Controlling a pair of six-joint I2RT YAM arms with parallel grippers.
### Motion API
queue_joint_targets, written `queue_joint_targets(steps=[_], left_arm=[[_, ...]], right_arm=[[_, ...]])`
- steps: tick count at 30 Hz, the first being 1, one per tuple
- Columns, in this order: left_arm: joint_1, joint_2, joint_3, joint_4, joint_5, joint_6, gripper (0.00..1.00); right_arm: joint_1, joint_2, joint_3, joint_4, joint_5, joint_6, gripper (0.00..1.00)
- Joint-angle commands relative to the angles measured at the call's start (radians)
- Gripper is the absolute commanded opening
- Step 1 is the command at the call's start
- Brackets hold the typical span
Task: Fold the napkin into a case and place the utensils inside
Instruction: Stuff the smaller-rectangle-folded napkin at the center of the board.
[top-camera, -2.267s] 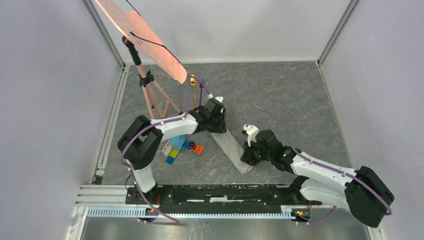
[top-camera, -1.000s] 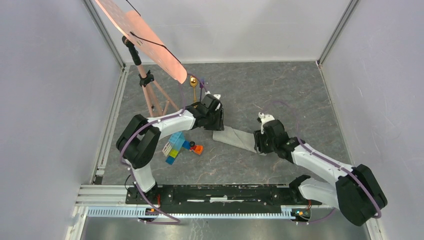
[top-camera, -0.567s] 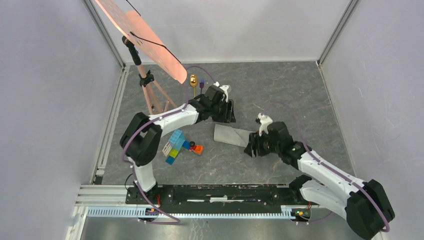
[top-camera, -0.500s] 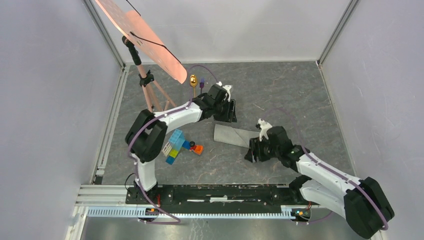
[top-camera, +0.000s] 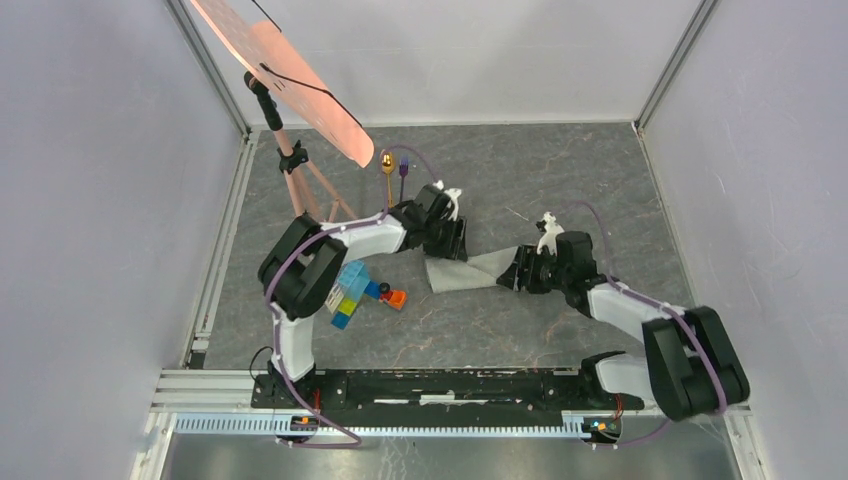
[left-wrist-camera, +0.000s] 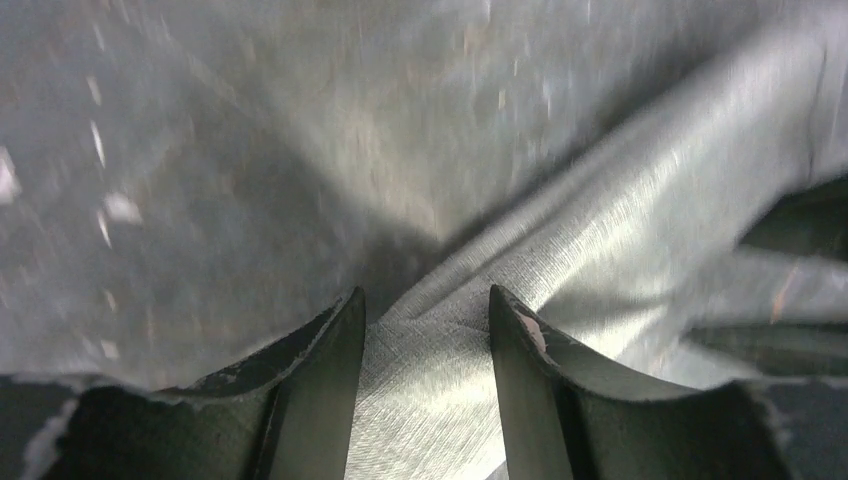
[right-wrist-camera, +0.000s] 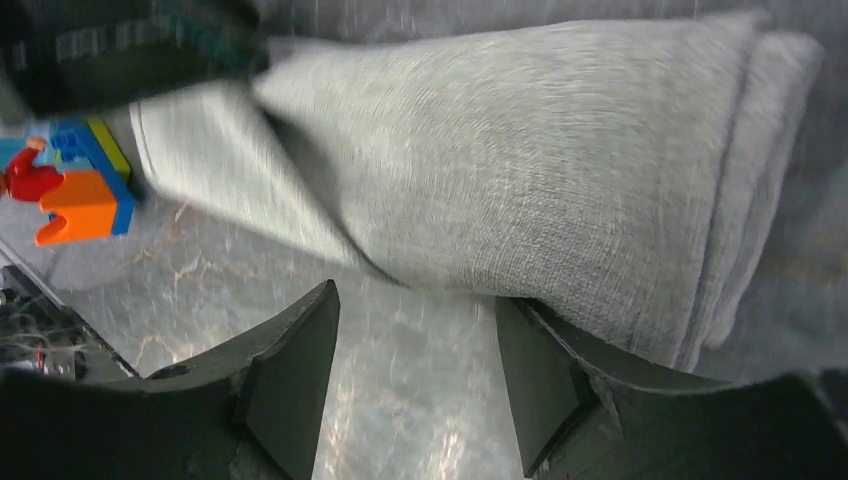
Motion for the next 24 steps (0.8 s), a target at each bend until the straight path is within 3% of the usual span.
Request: queue_joint_targets(steps=[1, 6, 7, 11, 15, 18, 24], left_arm=[[-0.037, -0.145, -0.188, 0.126, 0.035, -0.056, 0.56], [-0.143, -0.253, -0.347, 0.258, 0.007, -0.195, 0.56], [-0.229, -0.275, -0.407, 0.347, -0.015, -0.305, 0.56], [-0.334, -0.307, -0.454, 0.403, -0.086, -0.39, 0.56], [-0.336, -0.404, -0.518, 0.392, -0.136, -0.398, 0.57], [-0.336, -0.49, -0.541, 0.366, -0.167, -0.392, 0.57], [-0.334, -0.651, -0.563, 0.3, -0.283, -0.408, 0.57]], right_arm=[[-0.025, 0.184, 0.159, -0.063, 0.005, -0.175, 0.66], [-0.01, 0.393, 0.373, -0.187, -0.119, -0.262, 0.62], [0.027, 0.392, 0.408, -0.221, -0.105, -0.298, 0.63], [0.09, 0.392, 0.434, -0.316, -0.106, -0.375, 0.62], [0.092, 0.318, 0.409, -0.384, -0.033, -0.44, 0.65], [0.103, 0.304, 0.412, -0.384, -0.085, -0.462, 0.66], [0.293, 0.408, 0.497, -0.352, -0.133, -0.45, 0.65]])
